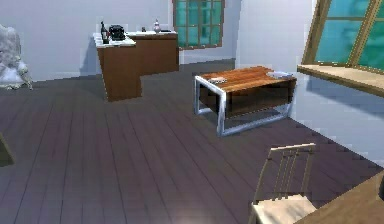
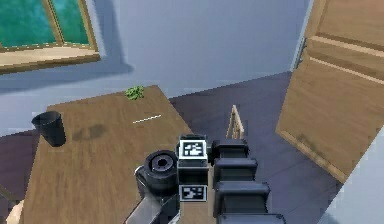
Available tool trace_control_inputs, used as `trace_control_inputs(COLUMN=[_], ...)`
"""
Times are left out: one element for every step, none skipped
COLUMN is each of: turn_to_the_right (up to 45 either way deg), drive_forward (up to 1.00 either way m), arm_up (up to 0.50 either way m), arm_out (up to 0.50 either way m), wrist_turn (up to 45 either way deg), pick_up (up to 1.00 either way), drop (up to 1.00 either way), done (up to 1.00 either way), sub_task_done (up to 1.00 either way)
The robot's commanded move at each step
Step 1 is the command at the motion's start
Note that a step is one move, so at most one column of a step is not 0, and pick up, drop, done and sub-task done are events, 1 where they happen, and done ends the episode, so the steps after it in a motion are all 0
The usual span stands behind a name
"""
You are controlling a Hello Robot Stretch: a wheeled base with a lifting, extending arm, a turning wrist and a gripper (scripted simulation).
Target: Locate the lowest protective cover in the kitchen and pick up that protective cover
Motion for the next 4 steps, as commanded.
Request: trace_control_inputs(turn_to_the_right=[0.0, 0.0, 0.0, 0.0], drive_forward=[0.00, 0.00, 0.00, 0.00], arm_up=[0.00, 0.00, 0.00, -0.30], arm_out=[0.00, 0.00, 0.00, 0.00], wrist_turn=[45.0, 45.0, 27.0, 0.0], pick_up=[0.00, 0.00, 0.00, 0.00], drop=[0.00, 0.00, 0.00, 0.00], done=[0.00, 0.00, 0.00, 0.00], sub_task_done=[0.00, 0.00, 0.00, 0.00])
